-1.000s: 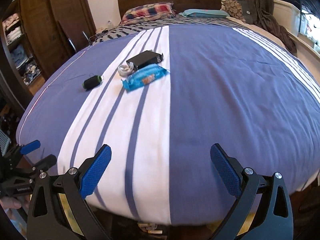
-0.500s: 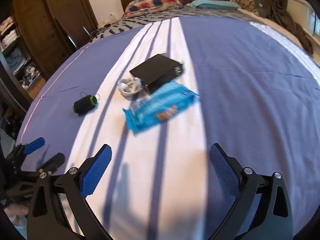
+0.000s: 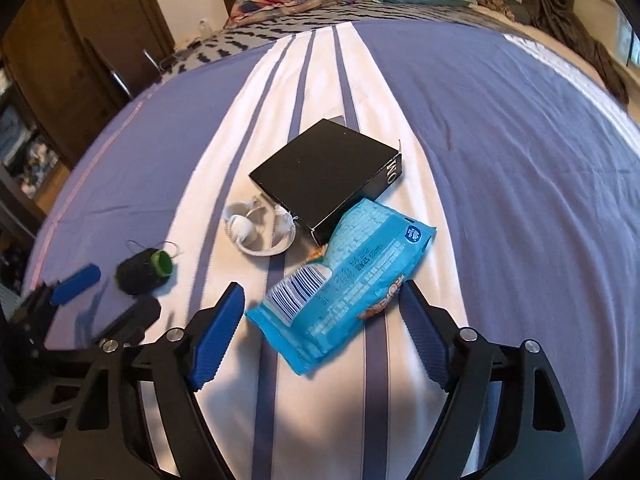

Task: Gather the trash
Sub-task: 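Grasp the black thread spool with the left tool while the right tool grasps the blue wrapper, then carry the thread spool and blue wrapper down over the bin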

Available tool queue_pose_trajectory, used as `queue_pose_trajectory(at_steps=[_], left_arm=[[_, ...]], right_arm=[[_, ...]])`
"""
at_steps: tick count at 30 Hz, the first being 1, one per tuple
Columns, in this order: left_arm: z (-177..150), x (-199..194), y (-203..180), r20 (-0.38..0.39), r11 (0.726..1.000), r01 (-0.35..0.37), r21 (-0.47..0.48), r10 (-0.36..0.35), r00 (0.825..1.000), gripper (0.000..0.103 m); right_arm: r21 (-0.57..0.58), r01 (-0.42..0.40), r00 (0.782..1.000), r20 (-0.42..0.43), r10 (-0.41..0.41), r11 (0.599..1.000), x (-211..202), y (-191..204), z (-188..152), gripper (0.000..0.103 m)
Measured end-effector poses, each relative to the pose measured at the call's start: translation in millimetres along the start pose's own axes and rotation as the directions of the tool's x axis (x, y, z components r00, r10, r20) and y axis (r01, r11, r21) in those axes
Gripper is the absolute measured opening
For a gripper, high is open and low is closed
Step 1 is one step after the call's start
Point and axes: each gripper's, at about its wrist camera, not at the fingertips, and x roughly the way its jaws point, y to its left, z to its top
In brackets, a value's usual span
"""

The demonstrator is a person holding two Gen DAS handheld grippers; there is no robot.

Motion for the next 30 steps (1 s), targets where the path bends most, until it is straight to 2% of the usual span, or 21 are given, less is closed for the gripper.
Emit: queue_pose_trajectory(at_steps=[5,6,13,17,18,30], left_arm=[[10.0,15.1,-3.6,-0.023,0.999,0.031,0.016,-0.031,0.999,0.063],[10.4,14.9,-5.3,-0.021,0.999,0.046,0.022,-0.046,0.999,0.051],[0.5,9.6,-15.4,-0.021,0.998,0.046,0.035,-0.045,0.999,0.050],[-17.1,-4.0,-22.2,-0.018,0.999,0.032,0.040,-0.031,0.999,0.049],[-22.6,-8.6,-24.8,-0.016,0.999,0.024,0.043,-0.023,1.000,0.044],[-91.2,-69.6,-67.5,-0.006,0.996,0.043,0.075,-0.043,0.999,0.045]], right_arm=[[-0.030,0.024,1.000,0.014,-0.024,0.999,-1.1,-4.2,-3.9,0.063],[-0.025,0.021,1.000,0.015,-0.021,0.999,-1.2,-7.4,-3.8,0.059],[-0.034,-0.008,1.000,0.016,0.008,0.999,-11.0,-22.6,-10.6,0.042],[-0.048,-0.020,0.999,0.024,0.021,0.999,-25.5,-30.1,-25.0,0.041],[-0.052,-0.022,0.999,0.029,0.023,0.998,-30.9,-31.2,-30.2,0.041],[-0.127,-0.053,0.995,0.075,0.063,0.990,-97.1,-33.3,-112.7,0.040]])
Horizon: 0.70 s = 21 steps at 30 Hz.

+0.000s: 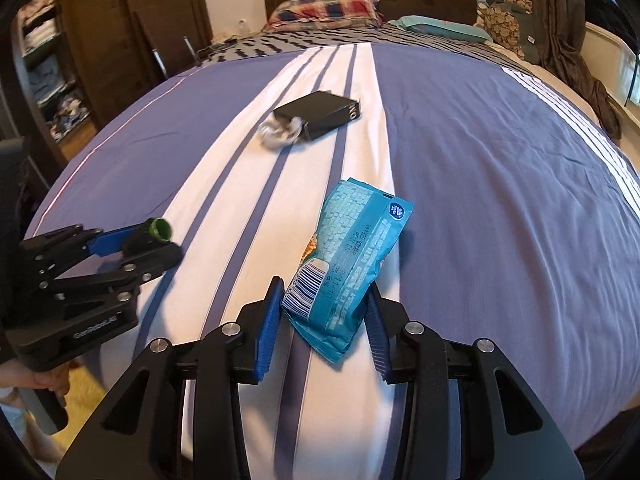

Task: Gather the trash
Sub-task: 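Carry the thread spool and blue wrapper down over the bin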

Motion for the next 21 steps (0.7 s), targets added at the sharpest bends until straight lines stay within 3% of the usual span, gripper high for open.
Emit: queue_pose_trajectory(at_steps=[15,21], left_arm=[[-84.9,-80.7,-41.3,0.081,0.999,0.046,-0.004,-0.046,0.996,0.045],[-123.4,-100.9,-52.0,0.080,0.997,0.072,-0.013,-0.071,0.994,0.045]], right_arm=[[0.025,-0.065,0.996,0.060,0.063,0.998,-74.6,2.2,-85.6,0.039],[0.013,-0.092,0.995,0.050,0.091,0.996,-91.1,11.6,-119.0,0.039]])
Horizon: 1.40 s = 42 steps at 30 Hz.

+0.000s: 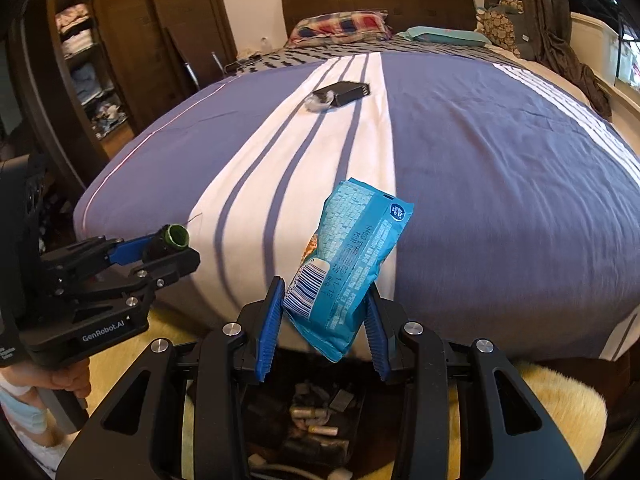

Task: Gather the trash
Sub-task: 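Carry the thread spool and blue wrapper down over the bin, then open both tools to drop the spool and wrapper into the bin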

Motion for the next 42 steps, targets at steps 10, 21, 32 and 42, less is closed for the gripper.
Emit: queue_pose_trajectory(at_steps=[10,21,32,42], left_arm=[[-61.4,9.1,-6.1,-0.102,1.000,0.013,-0.022,-0.015,0.995,0.045],[-110.2,61.7,1.3,-0.279,0.998,0.032,-0.056,-0.046,0.959,0.045],[-137.0,116.5,4.2,-0.443,0.990,0.087,-0.115,-0.130,0.887,0.045],[-148.1,131.0,-0.3,-0.509,0.981,0.111,-0.158,-0.177,0.842,0.046]], right_arm=[[0.016,-0.033,0.990,-0.133,0.035,0.999,16.1,8.1,-55.0,0.039],[0.076,-0.048,0.946,-0.318,0.070,0.996,67.9,2.5,-93.1,0.039],[0.140,-0.037,0.880,-0.464,0.099,0.989,120.5,-1.5,-110.1,0.040],[0.130,-0.033,0.854,-0.511,0.096,0.991,142.4,3.3,-104.9,0.044]])
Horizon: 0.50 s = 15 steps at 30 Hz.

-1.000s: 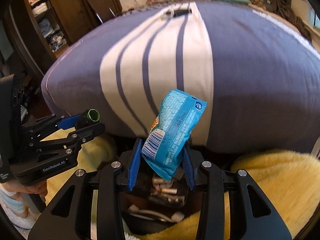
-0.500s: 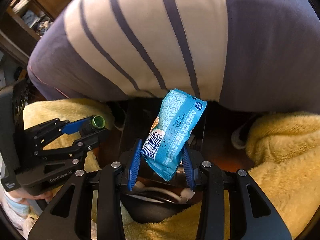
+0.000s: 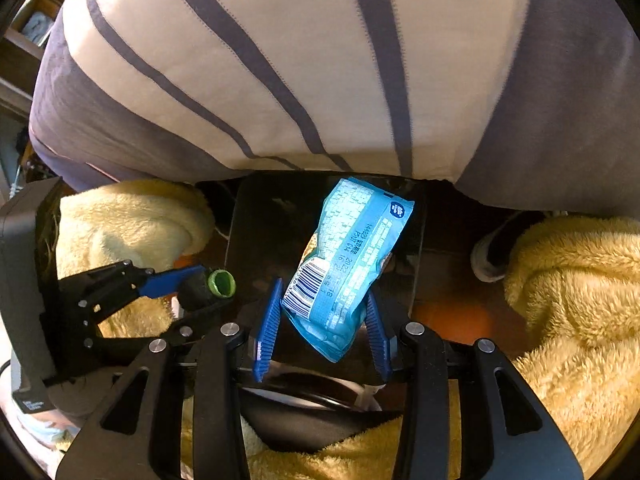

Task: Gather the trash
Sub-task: 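Open both tools to drop the spool and wrapper into the bin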

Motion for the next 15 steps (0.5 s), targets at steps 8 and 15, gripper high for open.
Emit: queue_pose_trajectory(at_steps=[8,15], left_arm=[[0.7,-5.7,1.8,0.011,1.000,-0.021,-0.005,0.021,1.000,0.066],[1.4,-28.5,-2.4,0.072,0.998,-0.058,0.009,0.058,0.996,0.088]], right_arm=[[0.022,0.017,0.999,0.040,-0.018,1.000,-12.1,-2.0,10.1,0.047],[0.039,0.042,0.989,0.138,-0.047,0.998,-43.1,-6.9,11.5,0.078]])
